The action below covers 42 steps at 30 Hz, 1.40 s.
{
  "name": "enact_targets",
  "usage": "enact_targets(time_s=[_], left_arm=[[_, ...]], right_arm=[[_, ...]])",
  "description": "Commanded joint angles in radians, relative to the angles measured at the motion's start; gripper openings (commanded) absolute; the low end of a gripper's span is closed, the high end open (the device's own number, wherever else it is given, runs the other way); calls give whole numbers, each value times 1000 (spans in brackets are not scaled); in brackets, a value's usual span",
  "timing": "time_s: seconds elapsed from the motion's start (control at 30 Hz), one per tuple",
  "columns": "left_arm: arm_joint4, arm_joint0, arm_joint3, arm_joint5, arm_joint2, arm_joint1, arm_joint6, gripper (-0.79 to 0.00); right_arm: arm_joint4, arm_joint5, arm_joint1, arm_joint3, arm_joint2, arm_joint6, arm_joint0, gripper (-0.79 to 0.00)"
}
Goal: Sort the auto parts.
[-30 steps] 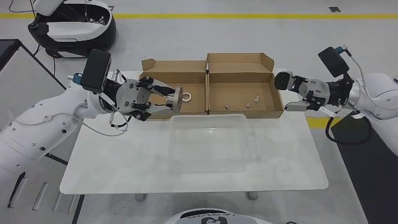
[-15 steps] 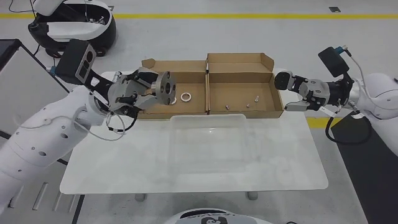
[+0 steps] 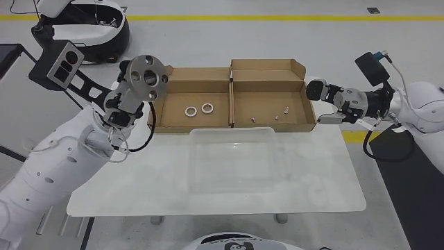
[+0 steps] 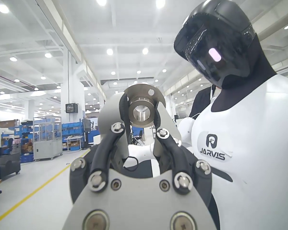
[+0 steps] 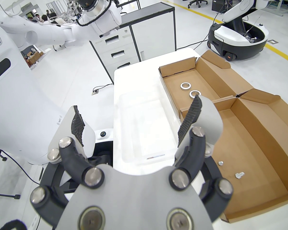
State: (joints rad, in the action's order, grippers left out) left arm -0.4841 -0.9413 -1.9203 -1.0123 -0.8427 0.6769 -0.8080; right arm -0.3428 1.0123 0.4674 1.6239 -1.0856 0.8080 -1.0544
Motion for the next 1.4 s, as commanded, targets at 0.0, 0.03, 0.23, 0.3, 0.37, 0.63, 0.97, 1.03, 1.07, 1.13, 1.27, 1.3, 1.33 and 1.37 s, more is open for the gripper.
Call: enact_targets(time_s=[0.0, 0.03, 0.23, 0.3, 0.37, 0.63, 0.97, 1.03, 1.07, 1.13, 1.27, 1.3, 1.33, 1.37], left_arm=[[-2, -20, 0, 0, -20, 10, 0, -785], [-12, -27, 1, 0, -28, 15, 0, -785], [-88, -55, 35, 0, -57, 30, 0, -785], [-97, -61, 40, 0, -60, 33, 0, -785], [-149, -61, 55, 0, -61, 32, 0, -785], [-191, -65, 84, 0, -61, 28, 0, -785], [-41, -99, 20, 0, -105, 52, 0, -785], [-19, -110, 7, 0, -117, 60, 0, -785], [-8, -115, 2, 0, -124, 65, 0, -785], [7, -124, -10, 0, -137, 74, 0, -785], [46, -144, -30, 0, -163, 93, 0, -785], [43, -148, -30, 0, -168, 97, 0, -785], [31, -152, -26, 0, -173, 100, 0, -785], [24, -156, -22, 0, -175, 102, 0, -785]], right_arm=[[0, 0, 0, 0, 0, 0, 0, 0], [0, 0, 0, 0, 0, 0, 0, 0], [0, 0, 0, 0, 0, 0, 0, 0], [0, 0, 0, 0, 0, 0, 0, 0], [0, 0, 0, 0, 0, 0, 0, 0], [0, 0, 0, 0, 0, 0, 0, 0], [0, 0, 0, 0, 0, 0, 0, 0], [0, 0, 0, 0, 0, 0, 0, 0], [0, 0, 0, 0, 0, 0, 0, 0], [0, 0, 0, 0, 0, 0, 0, 0], [0, 0, 0, 0, 0, 0, 0, 0], [0, 0, 0, 0, 0, 0, 0, 0], [0, 0, 0, 0, 0, 0, 0, 0], [0, 0, 0, 0, 0, 0, 0, 0]])
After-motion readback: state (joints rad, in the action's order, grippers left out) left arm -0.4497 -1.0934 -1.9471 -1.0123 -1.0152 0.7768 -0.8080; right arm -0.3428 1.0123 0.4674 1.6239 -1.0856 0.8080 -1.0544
